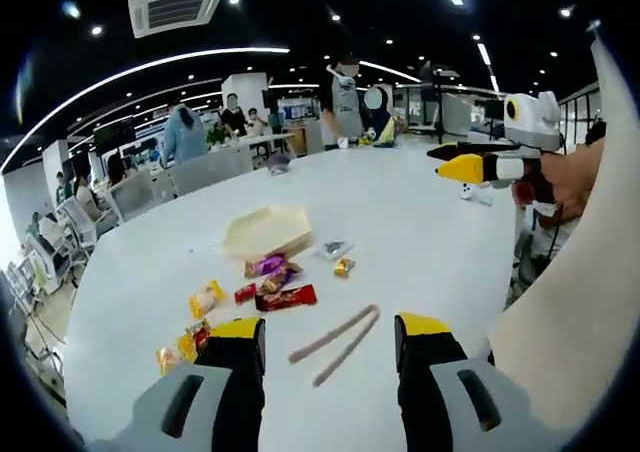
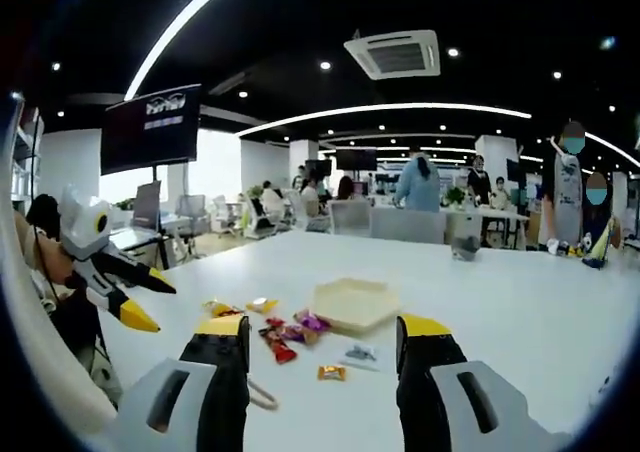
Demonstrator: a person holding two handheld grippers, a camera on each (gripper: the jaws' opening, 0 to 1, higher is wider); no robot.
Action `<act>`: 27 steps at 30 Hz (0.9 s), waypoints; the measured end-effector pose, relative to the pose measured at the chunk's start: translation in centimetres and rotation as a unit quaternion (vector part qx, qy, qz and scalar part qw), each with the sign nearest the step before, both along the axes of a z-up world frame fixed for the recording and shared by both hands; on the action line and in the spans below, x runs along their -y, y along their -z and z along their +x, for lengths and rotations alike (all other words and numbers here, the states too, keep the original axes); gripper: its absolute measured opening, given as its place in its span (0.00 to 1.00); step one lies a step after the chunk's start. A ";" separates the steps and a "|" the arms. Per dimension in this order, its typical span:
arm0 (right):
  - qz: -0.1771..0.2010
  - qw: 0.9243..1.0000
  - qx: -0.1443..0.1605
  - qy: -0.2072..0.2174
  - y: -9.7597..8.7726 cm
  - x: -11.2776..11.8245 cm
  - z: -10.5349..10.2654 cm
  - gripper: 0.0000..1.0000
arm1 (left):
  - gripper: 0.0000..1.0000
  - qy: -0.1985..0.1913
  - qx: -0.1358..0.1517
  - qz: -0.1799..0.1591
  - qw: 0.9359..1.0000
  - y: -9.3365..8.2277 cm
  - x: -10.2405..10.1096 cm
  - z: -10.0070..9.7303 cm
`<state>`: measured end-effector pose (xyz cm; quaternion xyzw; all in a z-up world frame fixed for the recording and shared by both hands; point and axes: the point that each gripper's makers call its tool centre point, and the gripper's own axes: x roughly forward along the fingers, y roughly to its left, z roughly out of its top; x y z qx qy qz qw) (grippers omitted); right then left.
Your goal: Place the target food into the container with the food tongs after gripping and lifting it, then release it inside without dropping or visibly crushing the food.
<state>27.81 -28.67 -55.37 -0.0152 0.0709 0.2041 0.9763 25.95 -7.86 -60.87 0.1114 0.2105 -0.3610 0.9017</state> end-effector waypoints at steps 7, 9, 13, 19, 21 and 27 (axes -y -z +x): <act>-0.018 1.000 -0.010 0.002 0.5 0.3 -0.1 0.57 | 0.47 0.023 -0.005 0.020 1.000 1.0 0.8 0.2; -0.025 1.000 -0.017 0.001 0.9 0.3 -0.3 0.55 | 0.47 0.014 -0.012 0.015 1.000 1.1 0.8 0.7; -0.035 0.999 -0.030 -0.002 1.5 0.3 -0.6 0.52 | 0.46 0.011 -0.015 0.018 1.000 1.3 0.8 1.0; -0.034 0.999 -0.040 -0.005 1.7 -0.3 -0.7 0.51 | 0.44 0.005 -0.021 0.011 1.000 1.5 0.7 1.4; -0.034 0.999 -0.039 -0.008 1.5 -0.7 -0.6 0.51 | 0.42 0.004 -0.024 0.009 1.000 1.6 0.6 1.5; -0.030 0.999 -0.036 -0.017 1.3 -1.7 -0.3 0.51 | 0.40 0.015 -0.029 0.020 0.999 2.3 0.6 1.3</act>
